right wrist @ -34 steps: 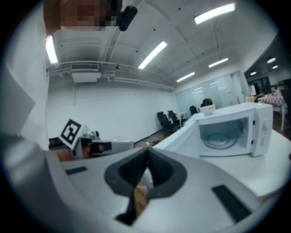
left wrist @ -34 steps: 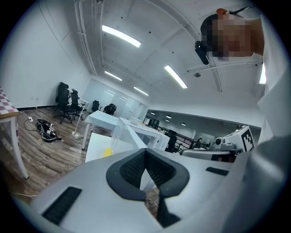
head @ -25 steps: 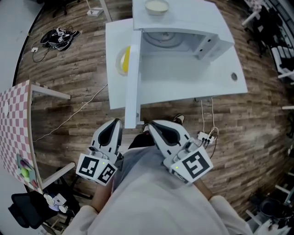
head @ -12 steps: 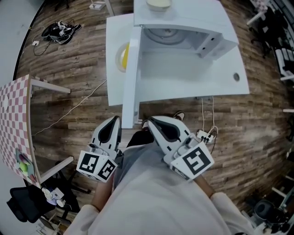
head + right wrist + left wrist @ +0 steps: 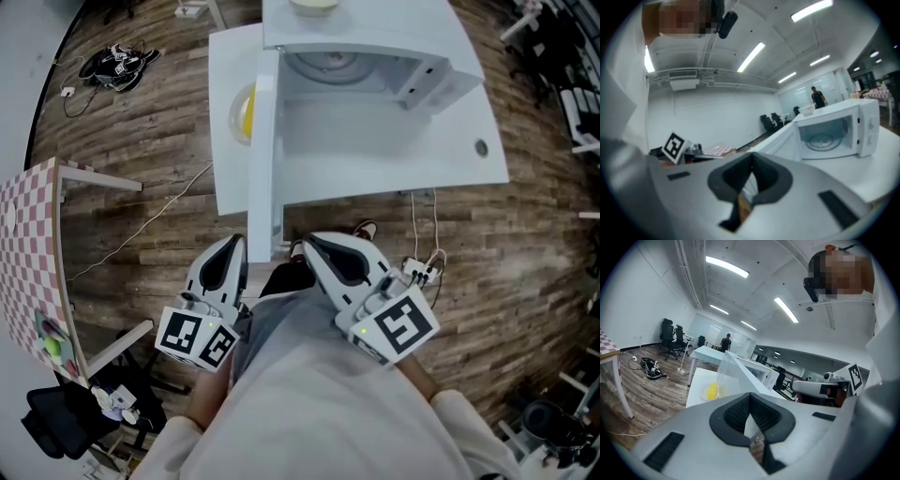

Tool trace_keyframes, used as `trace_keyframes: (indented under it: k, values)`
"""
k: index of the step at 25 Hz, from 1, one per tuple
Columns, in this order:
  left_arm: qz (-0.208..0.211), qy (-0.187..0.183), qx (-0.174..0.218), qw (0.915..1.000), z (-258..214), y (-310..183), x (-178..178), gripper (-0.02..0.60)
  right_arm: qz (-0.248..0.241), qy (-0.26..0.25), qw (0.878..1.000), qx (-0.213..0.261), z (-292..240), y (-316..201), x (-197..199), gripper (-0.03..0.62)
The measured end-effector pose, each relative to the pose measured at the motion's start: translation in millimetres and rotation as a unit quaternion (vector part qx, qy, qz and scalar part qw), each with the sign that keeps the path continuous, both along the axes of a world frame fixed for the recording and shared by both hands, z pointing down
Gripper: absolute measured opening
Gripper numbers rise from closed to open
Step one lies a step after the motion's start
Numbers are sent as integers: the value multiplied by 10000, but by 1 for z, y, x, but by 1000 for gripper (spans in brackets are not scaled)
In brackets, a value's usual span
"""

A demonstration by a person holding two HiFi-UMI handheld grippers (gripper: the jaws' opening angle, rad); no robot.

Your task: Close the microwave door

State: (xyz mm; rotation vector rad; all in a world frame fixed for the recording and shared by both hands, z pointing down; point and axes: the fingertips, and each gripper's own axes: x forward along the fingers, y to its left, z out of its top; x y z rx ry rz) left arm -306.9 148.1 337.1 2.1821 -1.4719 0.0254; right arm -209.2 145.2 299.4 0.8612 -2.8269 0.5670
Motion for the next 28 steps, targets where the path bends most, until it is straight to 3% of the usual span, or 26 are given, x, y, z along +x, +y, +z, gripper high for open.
trace_keyframes:
  k: [28]
  values:
    - [618, 42, -154, 9980, 6, -24, 48, 17, 621, -51, 9979, -148, 6, -21, 48, 21]
